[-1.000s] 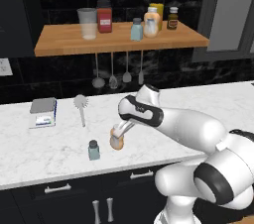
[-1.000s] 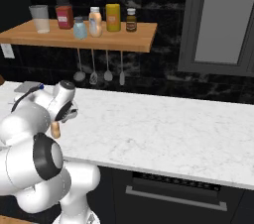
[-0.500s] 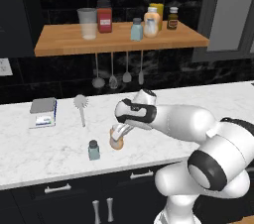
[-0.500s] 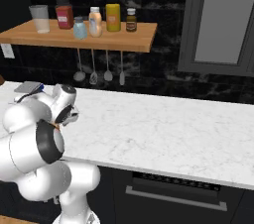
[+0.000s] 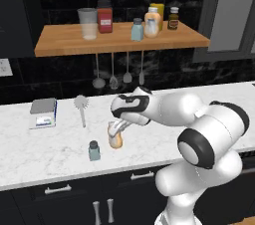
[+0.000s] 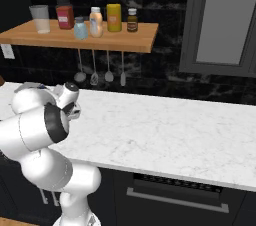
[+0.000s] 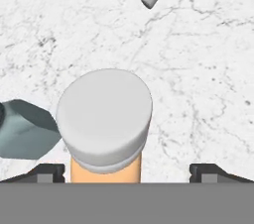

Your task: Put the shaker and condiment bottle from the counter next to their counterparts in the cabinet.

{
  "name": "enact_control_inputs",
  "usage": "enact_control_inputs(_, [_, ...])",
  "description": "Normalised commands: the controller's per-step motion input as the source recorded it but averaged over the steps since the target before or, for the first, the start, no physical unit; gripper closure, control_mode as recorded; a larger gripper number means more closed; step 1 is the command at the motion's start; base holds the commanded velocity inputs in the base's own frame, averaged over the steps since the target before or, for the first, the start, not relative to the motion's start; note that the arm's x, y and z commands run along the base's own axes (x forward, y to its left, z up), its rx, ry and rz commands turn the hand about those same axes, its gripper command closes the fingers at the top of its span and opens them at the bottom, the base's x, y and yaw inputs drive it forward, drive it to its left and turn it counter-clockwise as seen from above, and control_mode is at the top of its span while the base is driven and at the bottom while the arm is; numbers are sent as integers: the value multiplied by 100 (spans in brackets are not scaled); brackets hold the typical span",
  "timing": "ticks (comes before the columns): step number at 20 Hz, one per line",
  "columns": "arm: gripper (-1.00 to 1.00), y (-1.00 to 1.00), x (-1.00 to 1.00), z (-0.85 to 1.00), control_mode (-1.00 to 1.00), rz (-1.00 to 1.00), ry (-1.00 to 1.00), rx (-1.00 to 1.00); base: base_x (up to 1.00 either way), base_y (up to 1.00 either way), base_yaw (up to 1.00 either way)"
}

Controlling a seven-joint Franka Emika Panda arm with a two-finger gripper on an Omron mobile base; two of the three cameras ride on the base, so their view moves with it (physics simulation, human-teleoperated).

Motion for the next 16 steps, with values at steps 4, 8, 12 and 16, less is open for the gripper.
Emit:
enact_control_inputs(4, [-100,1,0,-4,-100,0,0,2,0,0,0])
enact_control_inputs(8, [-100,37,0,-15,-100,0,2,3,0,0,0])
enact_control_inputs(12, [100,52,0,-22,-100,0,6,5,0,0,0])
enact_control_inputs(16, [100,0,0,-4,-100,0,2,12,0,0,0])
